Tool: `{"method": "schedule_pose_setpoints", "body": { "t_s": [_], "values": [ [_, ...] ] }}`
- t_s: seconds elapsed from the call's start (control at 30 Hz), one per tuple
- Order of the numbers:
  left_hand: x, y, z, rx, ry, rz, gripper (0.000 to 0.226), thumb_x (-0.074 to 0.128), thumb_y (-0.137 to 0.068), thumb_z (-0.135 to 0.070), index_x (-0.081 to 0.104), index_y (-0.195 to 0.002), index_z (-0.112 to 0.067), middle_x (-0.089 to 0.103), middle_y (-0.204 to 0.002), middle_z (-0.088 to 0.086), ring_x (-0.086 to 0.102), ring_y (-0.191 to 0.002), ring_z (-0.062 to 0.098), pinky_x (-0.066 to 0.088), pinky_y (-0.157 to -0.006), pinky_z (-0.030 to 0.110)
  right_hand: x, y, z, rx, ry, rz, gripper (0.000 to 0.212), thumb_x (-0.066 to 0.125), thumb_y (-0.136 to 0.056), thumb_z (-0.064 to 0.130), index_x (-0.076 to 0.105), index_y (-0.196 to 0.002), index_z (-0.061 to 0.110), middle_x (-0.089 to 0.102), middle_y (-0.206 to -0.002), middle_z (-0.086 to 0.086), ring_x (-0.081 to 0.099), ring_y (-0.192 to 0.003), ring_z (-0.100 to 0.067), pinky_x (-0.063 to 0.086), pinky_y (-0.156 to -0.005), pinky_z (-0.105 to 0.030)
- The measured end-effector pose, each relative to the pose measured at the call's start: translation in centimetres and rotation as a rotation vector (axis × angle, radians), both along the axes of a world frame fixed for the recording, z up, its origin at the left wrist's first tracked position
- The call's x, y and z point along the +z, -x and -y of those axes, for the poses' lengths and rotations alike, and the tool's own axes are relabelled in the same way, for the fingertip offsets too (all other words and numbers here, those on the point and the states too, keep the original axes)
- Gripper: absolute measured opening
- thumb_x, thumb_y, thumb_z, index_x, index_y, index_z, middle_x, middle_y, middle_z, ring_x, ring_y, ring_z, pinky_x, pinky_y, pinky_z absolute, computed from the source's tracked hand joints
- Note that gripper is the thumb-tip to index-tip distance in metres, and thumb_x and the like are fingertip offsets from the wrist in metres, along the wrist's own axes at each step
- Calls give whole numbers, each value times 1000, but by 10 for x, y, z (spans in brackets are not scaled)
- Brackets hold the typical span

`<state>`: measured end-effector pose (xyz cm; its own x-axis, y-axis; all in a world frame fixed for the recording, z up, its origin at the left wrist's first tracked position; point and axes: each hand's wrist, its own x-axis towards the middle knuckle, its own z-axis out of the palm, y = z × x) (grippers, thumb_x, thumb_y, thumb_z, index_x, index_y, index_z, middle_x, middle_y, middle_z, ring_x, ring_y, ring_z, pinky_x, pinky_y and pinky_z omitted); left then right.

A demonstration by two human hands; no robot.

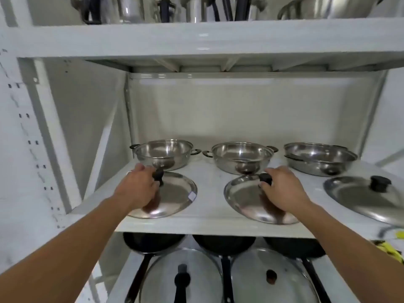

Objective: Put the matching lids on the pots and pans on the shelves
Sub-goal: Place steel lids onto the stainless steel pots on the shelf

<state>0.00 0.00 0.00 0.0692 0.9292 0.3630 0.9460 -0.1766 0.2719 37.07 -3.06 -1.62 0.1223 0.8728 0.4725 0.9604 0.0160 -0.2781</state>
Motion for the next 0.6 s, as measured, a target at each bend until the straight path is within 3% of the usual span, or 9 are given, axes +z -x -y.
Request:
{"method": "schedule_pose_setpoints", "body": {
  "t_s": [0.07, 0.17, 0.27, 0.37, 0.47, 0.6],
  "values": [
    [-6, -1, -15, -4, 17, -49, 39, 49, -94, -35, 52, -130, -21, 53, -113, 12, 59, -103, 33, 49, -94, 43, 1, 0, -14, -19, 57, 56, 30, 57, -91, 34, 64, -113, 15, 58, -107, -15, 58, -90, -29, 46, -71, -33],
    [-17, 2, -31, -45, -11, -48, 40, 48, -95, -39, 48, -133, -26, 56, -112, 11, 60, -101, 31, 49, -92, 40, 2, -1, -23, -25, 105, 18, 28, 57, -92, 34, 65, -115, 19, 58, -100, -8, 53, -81, -23, 41, -68, -32],
    [-17, 7, -46, -49, -35, -81, 38, 44, -96, -43, 49, -129, -26, 58, -112, 8, 62, -98, 29, 50, -87, 38, 8, -6, -22, -15, 103, -60, 28, 62, -90, 32, 69, -115, 21, 63, -93, -2, 57, -83, -22, 44, -70, -32],
    [-17, 8, -51, -91, -36, -126, 36, 40, -97, -43, 51, -124, -23, 59, -109, 6, 63, -93, 26, 49, -83, 35, 17, -7, -17, 22, 153, -66, 27, 67, -89, 32, 71, -113, 21, 72, -101, -2, 64, -93, -22, 46, -74, -32],
    [-5, 19, -49, -170, 5, -177, 31, 41, -97, -45, 53, -118, -25, 62, -108, 1, 60, -90, 18, 48, -82, 30, 42, -15, -8, 72, 233, -10, 19, 72, -84, 37, 76, -99, 26, 75, -91, 5, 67, -83, -14, 52, -76, -34],
    [60, 44, -43, -207, 94, -84, 14, 57, -92, -41, 63, -99, -31, 70, -95, -8, 65, -87, 13, 47, -76, 27, 108, -27, 8, 210, 213, -216, 34, 84, -59, 53, 79, -83, 30, 79, -82, 2, 74, -78, -19, 57, -79, -39]
  ]
}}
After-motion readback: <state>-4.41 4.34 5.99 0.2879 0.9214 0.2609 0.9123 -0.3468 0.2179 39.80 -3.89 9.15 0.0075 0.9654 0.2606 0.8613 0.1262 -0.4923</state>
